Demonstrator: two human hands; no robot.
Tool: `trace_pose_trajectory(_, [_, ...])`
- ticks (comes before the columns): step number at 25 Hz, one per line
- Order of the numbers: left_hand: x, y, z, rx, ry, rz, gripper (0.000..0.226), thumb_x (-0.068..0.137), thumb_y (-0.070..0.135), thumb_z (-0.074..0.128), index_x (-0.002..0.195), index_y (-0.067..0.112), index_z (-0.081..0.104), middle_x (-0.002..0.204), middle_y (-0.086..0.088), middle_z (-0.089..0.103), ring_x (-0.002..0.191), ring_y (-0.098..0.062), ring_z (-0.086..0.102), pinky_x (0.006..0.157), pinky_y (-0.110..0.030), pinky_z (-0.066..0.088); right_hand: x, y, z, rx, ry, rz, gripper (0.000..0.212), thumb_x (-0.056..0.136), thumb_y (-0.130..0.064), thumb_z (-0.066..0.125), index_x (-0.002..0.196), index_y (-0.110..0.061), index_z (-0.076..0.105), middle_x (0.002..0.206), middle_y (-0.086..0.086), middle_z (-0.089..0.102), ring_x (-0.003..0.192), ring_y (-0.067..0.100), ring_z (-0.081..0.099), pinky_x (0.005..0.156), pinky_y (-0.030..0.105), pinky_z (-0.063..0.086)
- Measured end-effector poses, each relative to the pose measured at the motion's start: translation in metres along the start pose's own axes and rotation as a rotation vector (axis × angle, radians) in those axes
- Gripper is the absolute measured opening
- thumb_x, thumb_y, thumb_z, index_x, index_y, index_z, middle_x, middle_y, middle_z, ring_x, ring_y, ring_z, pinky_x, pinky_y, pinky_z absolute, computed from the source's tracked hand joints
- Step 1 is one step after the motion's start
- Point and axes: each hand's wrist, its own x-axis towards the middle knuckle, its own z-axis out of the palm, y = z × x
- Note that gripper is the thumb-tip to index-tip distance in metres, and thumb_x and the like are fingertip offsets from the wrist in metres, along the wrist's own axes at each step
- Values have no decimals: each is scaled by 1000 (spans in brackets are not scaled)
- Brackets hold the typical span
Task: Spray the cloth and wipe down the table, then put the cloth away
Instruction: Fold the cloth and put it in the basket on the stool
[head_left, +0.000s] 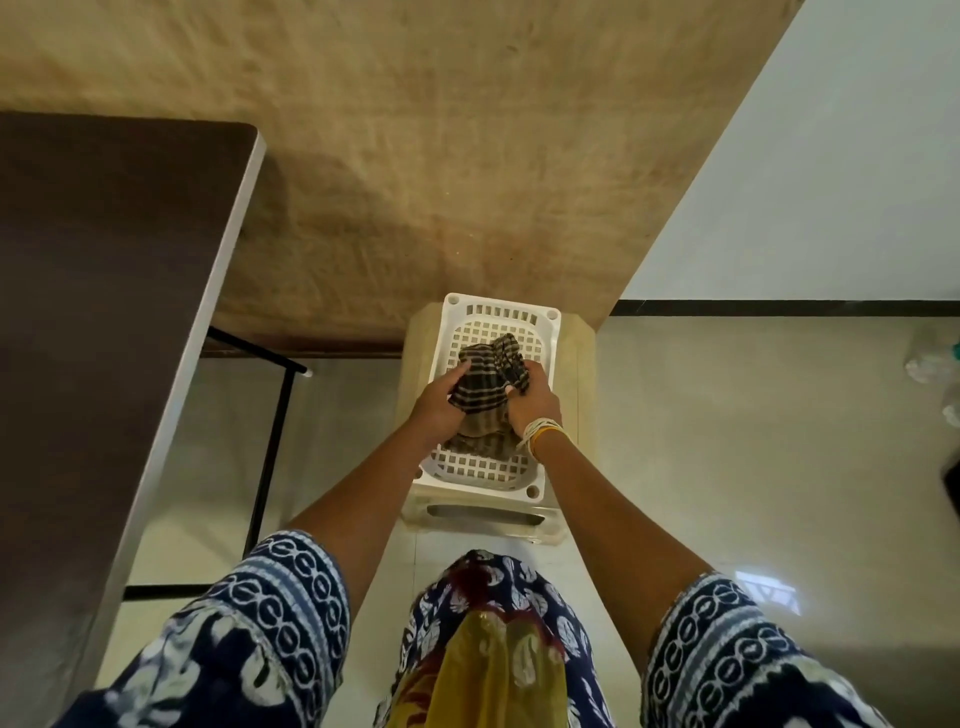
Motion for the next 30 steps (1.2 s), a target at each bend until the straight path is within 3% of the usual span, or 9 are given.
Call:
trace_pose_trajectory(5, [-8,2,0,137,-42,-80,43,91,9,60,133,11,54,135,-14,56,126,-33,51,105,-41,43,-9,-8,-2,-200,-21,174,49,95,-16,50,139,-6,31,127,21,57,115,39,57,95,45,48])
trace_pose_trajectory(12, [-78,61,-44,183,8,-75,66,87,-4,58,148,11,36,150,-14,41,135,-29,42,104,-33,39,-82,-61,-50,-446,-126,49,47,91,-12,53,135,-4,39,127,20,58,115,37,58,94,43,50])
trace_pose_trajectory(20, [-192,112,-112,175,78,-32,62,84,3,60,143,9,41,140,-12,51,126,-26,51,99,-30,44,-188,-139,-96,-509,-226,-81,39,91,-11,53,129,-4,51,127,18,58,116,35,56,94,38,48])
trace_pose_trajectory(24, [-238,106,-151,114,197,-26,60,89,2,58,145,8,40,137,-16,51,126,-27,50,89,-21,39,-225,-171,-72,-476,-217,-203,36,90,-13,52,125,-6,54,124,18,60,112,35,57,94,38,49])
trace_pose_trajectory(27, [-267,78,-198,108,327,-3,55,87,4,59,140,11,47,135,-15,56,122,-29,54,101,-29,41,-254,-206,-31,-420,-216,-289,38,90,-13,50,127,-11,55,124,17,60,113,35,58,94,34,48])
trace_pose_trajectory(30, [-302,33,-255,54,419,-67,52,87,7,63,137,11,50,120,-17,62,112,-29,59,93,-27,43,-289,-243,29,-360,-241,-313,35,87,-12,51,119,-17,63,124,14,61,114,33,58,97,33,46])
